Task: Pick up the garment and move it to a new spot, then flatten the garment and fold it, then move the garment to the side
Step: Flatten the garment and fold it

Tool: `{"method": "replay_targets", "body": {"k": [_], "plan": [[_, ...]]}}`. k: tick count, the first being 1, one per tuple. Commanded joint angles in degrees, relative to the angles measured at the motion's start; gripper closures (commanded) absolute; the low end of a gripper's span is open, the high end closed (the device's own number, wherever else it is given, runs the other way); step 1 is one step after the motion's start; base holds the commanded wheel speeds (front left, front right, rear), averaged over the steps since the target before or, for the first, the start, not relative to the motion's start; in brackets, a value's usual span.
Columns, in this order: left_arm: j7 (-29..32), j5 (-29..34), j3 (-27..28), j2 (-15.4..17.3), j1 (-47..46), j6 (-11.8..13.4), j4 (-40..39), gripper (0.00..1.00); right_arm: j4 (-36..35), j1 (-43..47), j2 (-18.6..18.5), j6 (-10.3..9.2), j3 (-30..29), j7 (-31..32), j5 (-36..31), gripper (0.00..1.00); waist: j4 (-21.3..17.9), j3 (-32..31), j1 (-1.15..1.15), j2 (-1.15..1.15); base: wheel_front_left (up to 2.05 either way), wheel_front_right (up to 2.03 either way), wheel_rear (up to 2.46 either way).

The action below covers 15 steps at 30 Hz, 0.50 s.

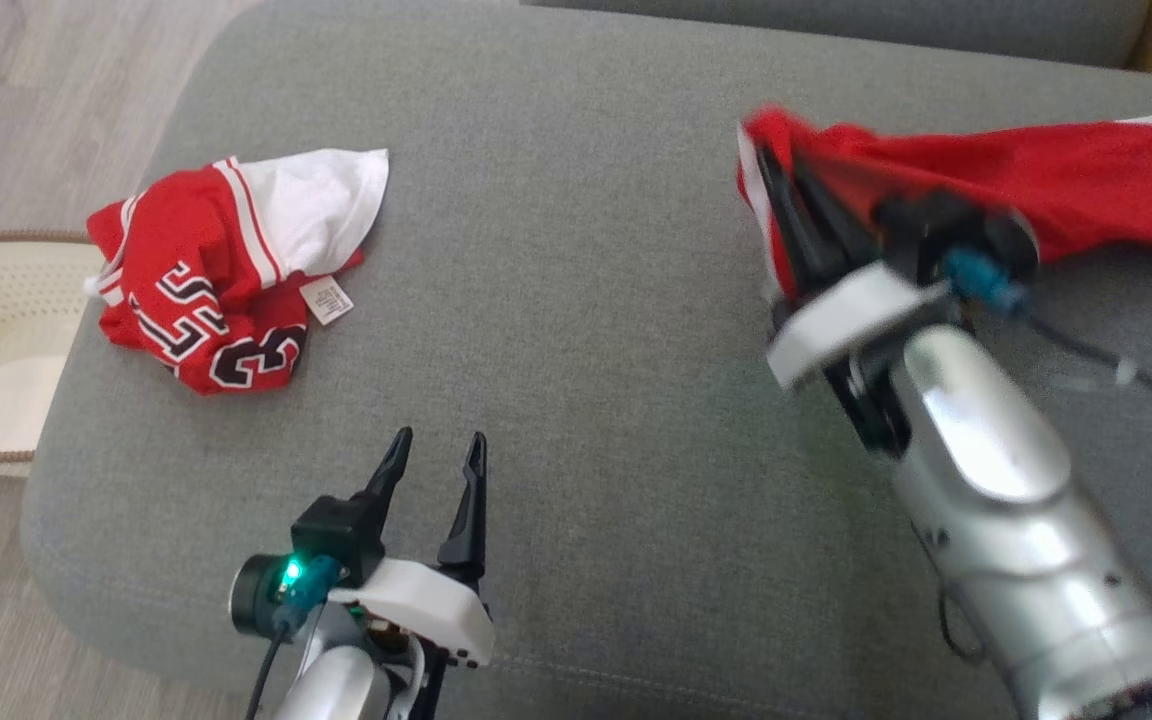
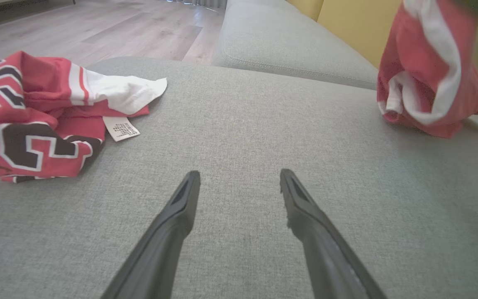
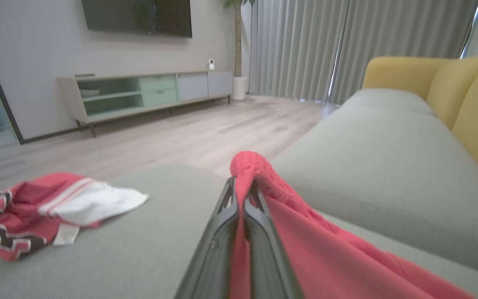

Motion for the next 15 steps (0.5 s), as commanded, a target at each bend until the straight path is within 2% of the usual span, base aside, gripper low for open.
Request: {"method": "replay_targets", "body": {"k": [1,8,11,15], "plan": [[-0.7,-0.1,1.3,0.2,-0.6,0.1,-1.4,0.0,-3.3,-4.0,1.6,0.39,1.4,-0.7,1.0,1.0,0.0,-0.5,0.0,0.0,0.0,0.0,0.0],[-0.7,-0.2,0.4,0.2,0.0,-0.1,-0.7,0.0,-11.6,-12.7,1.8,0.39,7.5,-0.7,13.3,1.0,1.1,-2.1,0.0,0.0,0.0,0.0,0.0],[-0.7,-0.3,0.2,0.2,0.3,0.1,-0.5,0.0,-12.4,-15.2,1.8,0.39,6.6,-1.1,18.4,1.0,1.5,-2.6,0.0,0.0,0.0,0.0,0.0],[-0.7,-0.3,0.6,0.2,0.8,0.4,-0.8,0.0,-9.6,-14.8,1.8,0.39,2.5,-1.5,18.7,1.0,0.7,-2.5,0.0,0.0,0.0,0.0,0.0]]}}
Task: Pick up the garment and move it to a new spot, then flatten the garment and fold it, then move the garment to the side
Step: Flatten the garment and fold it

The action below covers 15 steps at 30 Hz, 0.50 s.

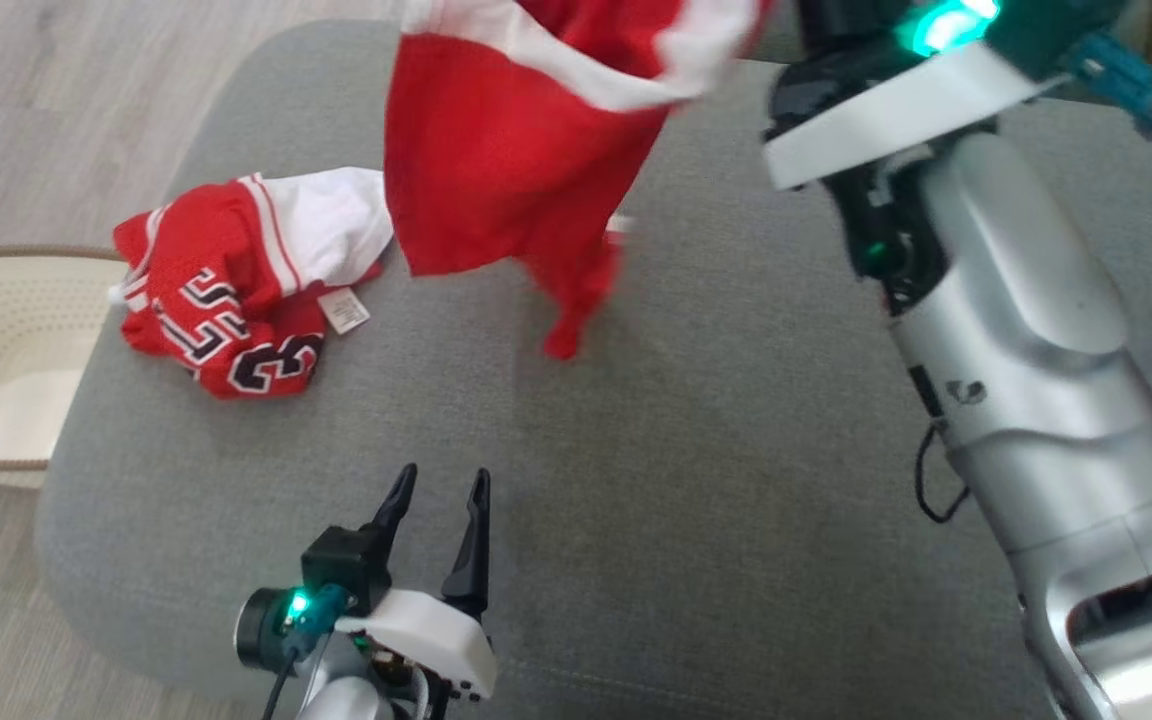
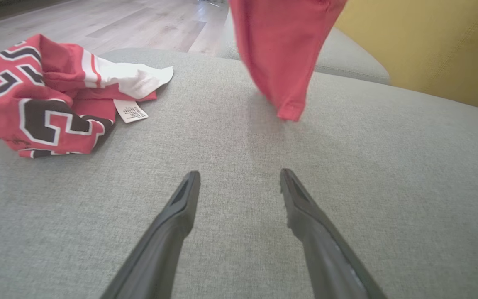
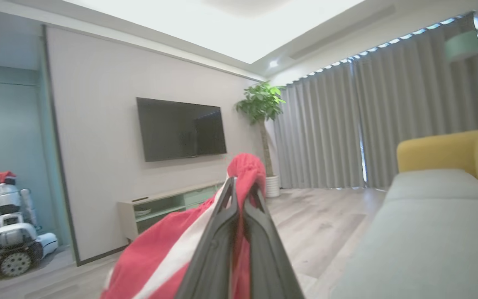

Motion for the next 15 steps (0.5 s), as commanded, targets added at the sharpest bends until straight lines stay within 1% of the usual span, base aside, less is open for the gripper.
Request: {"method": "replay_targets", "body": {"k": [1,3,6,10,13,14,15], "plan": [[-0.7,-0.2,2.0,0.1,-1.4,0.5,-2.1,0.0,-0.4,0.7,1.3,0.39,-1.5,-0.5,-0.2,1.0,-0.7,0.3,0.0,0.0,0.0,0.0,0.0],[-0.7,0.1,2.5,0.1,-1.3,0.4,-2.3,0.0,1.7,3.5,1.3,0.39,-5.0,-0.6,-1.5,1.0,-1.9,0.7,0.0,0.0,0.0,0.0,0.0],[-0.7,0.6,3.1,0.1,-1.3,0.0,-2.4,0.0,5.3,10.0,1.3,0.39,-12.3,-0.7,-4.1,1.0,-3.7,1.2,0.0,0.0,0.0,0.0,0.0],[-0.7,1.4,3.6,0.1,-1.9,-0.6,-2.5,0.0,8.1,19.9,1.3,0.39,-25.3,-0.8,-9.9,1.0,-6.0,2.0,0.0,0.0,0.0,0.0,0.0],[-0.7,2.2,3.8,0.1,-2.7,-1.1,-2.6,0.0,8.6,25.3,1.3,0.39,-33.5,-0.8,-14.2,1.0,-7.5,2.4,0.0,0.0,0.0,0.0,0.0],[-0.7,2.5,3.8,0.1,-3.0,-1.3,-2.6,0.0,8.5,26.5,1.3,0.39,-35.5,-0.8,-15.7,0.91,-8.0,2.5,0.0,0.0,0.0,0.0,0.0],[-0.7,2.7,3.9,0.1,-3.2,-1.5,-2.6,0.0,8.9,27.5,1.3,0.39,-37.4,-0.8,-16.6,0.48,-8.4,2.5,0.0,0.0,0.0,0.0,0.0]]}}
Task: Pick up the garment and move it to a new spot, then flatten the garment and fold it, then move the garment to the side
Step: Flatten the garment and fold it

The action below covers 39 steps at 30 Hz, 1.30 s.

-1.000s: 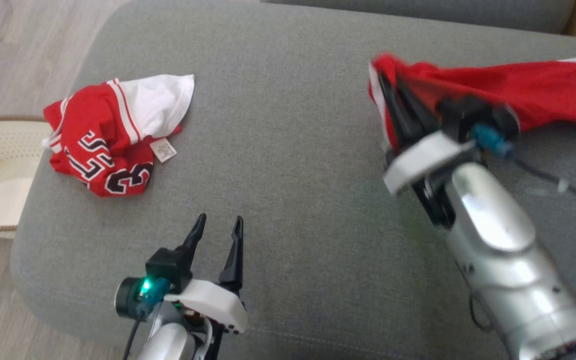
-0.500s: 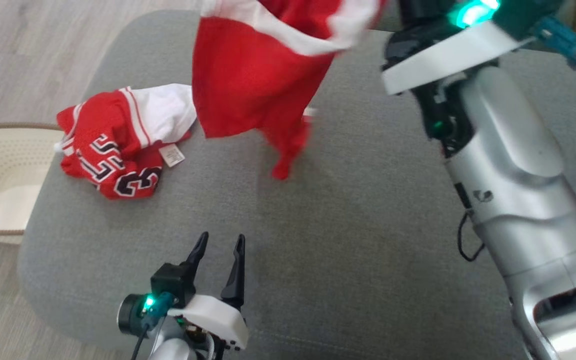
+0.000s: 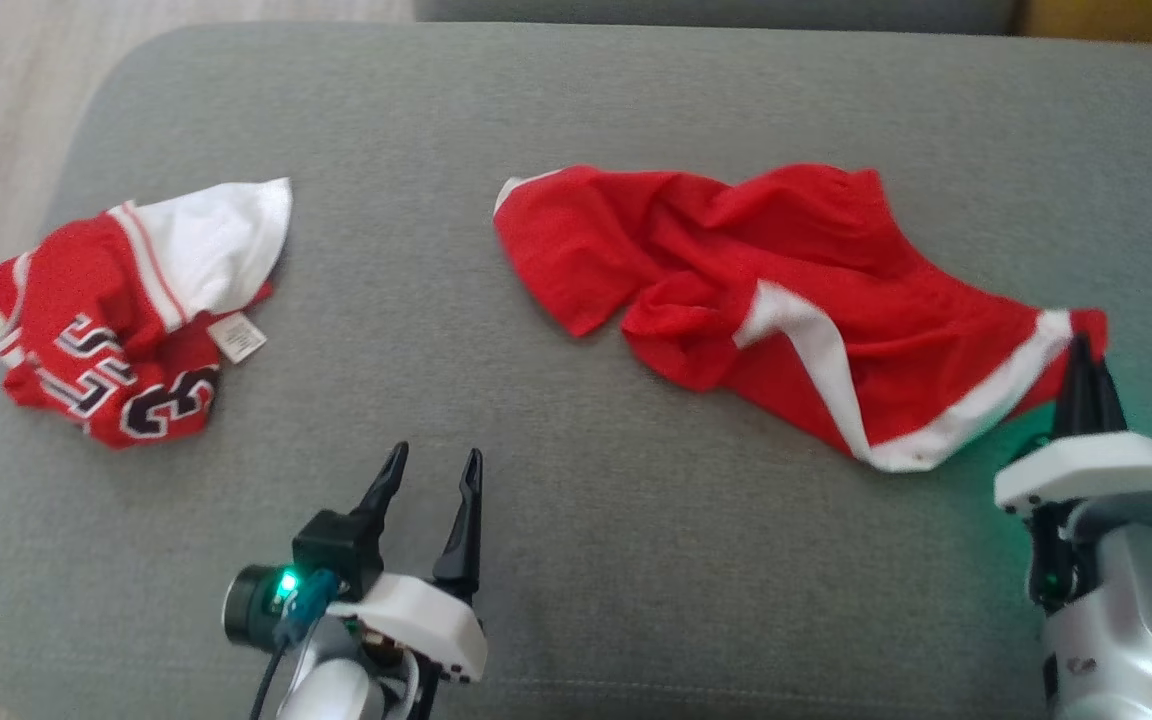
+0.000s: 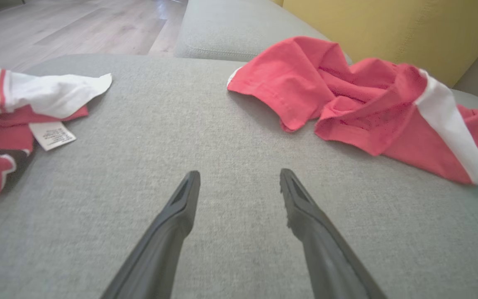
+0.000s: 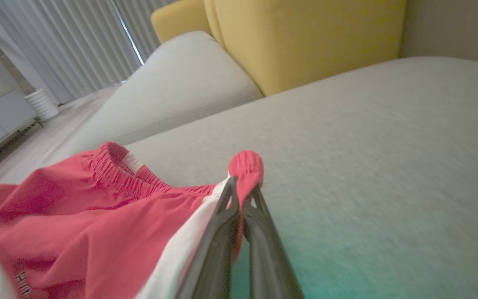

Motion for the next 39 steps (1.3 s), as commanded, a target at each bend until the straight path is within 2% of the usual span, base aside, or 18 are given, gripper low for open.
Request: {"method": "replay_targets", "body": {"k": [1,6,10,13,14,17,21,27,33,39], "plan": [[-0.7,0.5,2.1,0.1,-2.6,-0.4,-1.9,0.0,-1.6,-2.2,0.7,0.39,0.1,-0.6,-1.2,0.0,-1.1,0.2,0.0,0.0,0.0,0.0,0.0],[-0.7,0.9,1.7,0.1,-3.1,-1.1,-1.8,0.0,-4.0,-1.2,0.7,0.39,-3.7,-0.6,-6.0,0.0,-2.8,-0.2,0.0,0.0,0.0,0.0,0.0],[-0.7,-0.3,0.5,0.1,-4.0,-2.1,-3.2,0.0,-8.9,0.4,0.7,0.39,-1.1,-0.6,-7.2,0.0,-4.6,-0.4,0.0,0.0,0.0,0.0,0.0],[-0.7,-2.3,-2.3,0.1,-5.6,-4.2,-4.8,0.0,-13.0,1.9,0.7,0.39,1.7,-0.6,-7.4,0.0,-6.2,0.1,0.0,0.0,0.0,0.0,0.0],[-0.7,-2.3,-2.3,0.1,-5.6,-4.2,-4.8,0.0,-13.0,1.9,0.7,0.39,1.7,-0.6,-7.4,0.0,-6.2,0.1,0.0,0.0,0.0,0.0,0.0],[-0.7,-5.6,-6.8,0.1,-7.8,-7.2,-5.4,0.0,-15.4,3.1,0.7,0.39,3.6,-0.6,-6.1,0.0,-7.8,0.9,0.0,0.0,0.0,0.0,0.0],[-0.7,-12.7,-13.5,0.1,-11.2,-9.7,-2.3,0.0,-16.4,3.6,0.7,0.39,5.6,-0.6,-4.4,0.0,-11.1,2.2,0.0,0.0,0.0,0.0,0.0],[-0.7,-17.5,-16.8,0.1,-14.5,-10.2,1.4,0.0,-17.2,2.7,0.7,0.39,7.0,-0.6,-3.4,0.0,-14.7,3.7,0.0,0.0,0.0,0.0,0.0],[-0.7,-19.3,-15.5,0.1,-16.3,-9.6,2.3,0.0,-17.8,2.2,0.7,0.39,8.0,-0.6,-2.2,0.0,-17.3,5.0,0.0,0.0,0.0,0.0,0.0],[-0.7,-19.2,-14.2,0.1,-17.4,-9.1,2.6,0.0,-18.0,2.3,0.7,0.39,8.4,-0.6,-1.7,0.0,-18.2,5.8,0.0,0.0,0.0,0.0,0.0]]}}
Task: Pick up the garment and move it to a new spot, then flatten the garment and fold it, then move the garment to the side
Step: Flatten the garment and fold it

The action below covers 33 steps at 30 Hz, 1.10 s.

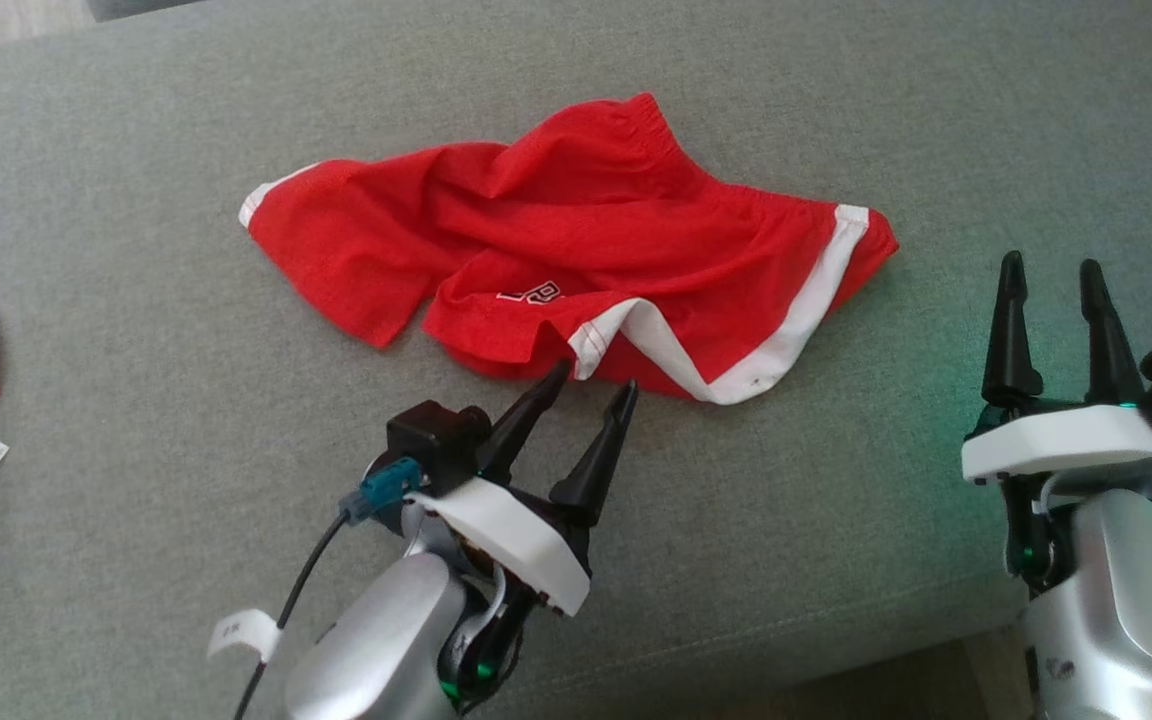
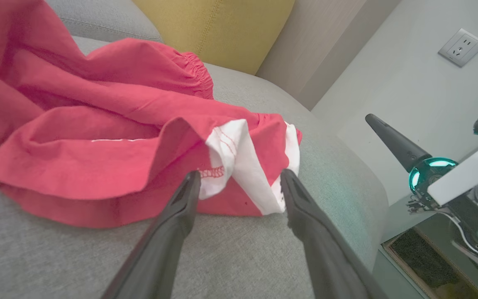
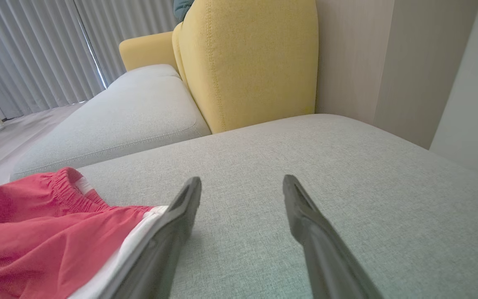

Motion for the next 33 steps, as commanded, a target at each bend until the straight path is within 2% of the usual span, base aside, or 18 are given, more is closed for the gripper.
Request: {"method": "replay_targets", "body": {"k": [1,7,8,9,10,11,19,26,33], "plan": [[-0.7,-0.1,2.1,0.1,-2.4,0.4,-1.5,0.0,-2.1,-1.4,-0.2,0.39,1.6,-0.6,0.6,0.0,-0.1,0.2,0.0,0.0,0.0,0.0,0.0],[-0.7,1.5,2.2,0.1,-4.0,1.2,-1.2,0.0,-2.1,-2.1,-0.2,0.39,2.1,-0.6,1.2,0.0,-0.3,0.8,0.0,0.0,0.0,0.0,0.0],[-0.7,1.5,2.3,0.1,-4.2,1.3,-1.1,0.06,-2.2,-2.2,-0.2,0.39,2.3,-0.6,1.3,0.0,-0.4,0.9,0.0,0.0,0.0,0.0,0.0],[-0.7,1.7,2.3,0.1,-4.5,1.5,-0.9,0.45,-2.3,-2.3,-0.2,0.39,2.4,-0.6,1.3,0.0,-0.4,0.9,0.0,0.0,0.0,0.0,0.0],[-0.7,1.7,2.3,0.1,-4.7,1.5,-0.8,0.68,-2.3,-2.3,-0.2,0.39,2.6,-0.6,1.4,0.0,-0.4,1.0,0.0,0.0,0.0,0.0,0.0],[-0.7,1.6,2.3,0.1,-4.9,1.5,-0.7,1.0,-2.3,-2.5,-0.2,0.39,2.7,-0.6,1.5,0.0,-0.4,1.1,0.0,0.0,0.0,0.0,0.0],[-0.7,2.6,6.0,0.1,-5.4,2.5,-2.8,1.0,-2.4,-2.9,-0.2,0.39,2.5,-0.6,1.4,0.0,0.9,0.9,0.0,0.0,0.0,0.0,0.0],[-0.7,5.4,11.5,0.1,-4.4,3.2,-4.9,1.0,-2.3,-2.0,-0.2,0.39,1.6,-0.6,0.6,0.0,6.0,0.0,0.0,0.0,0.0,0.0,0.0],[-0.7,8.1,17.8,0.1,-2.5,2.9,-1.6,1.0,-1.7,-2.3,-0.2,0.39,4.0,-0.6,1.6,0.0,9.4,-0.2,0.0,0.0,0.0,0.0,0.0]]}}
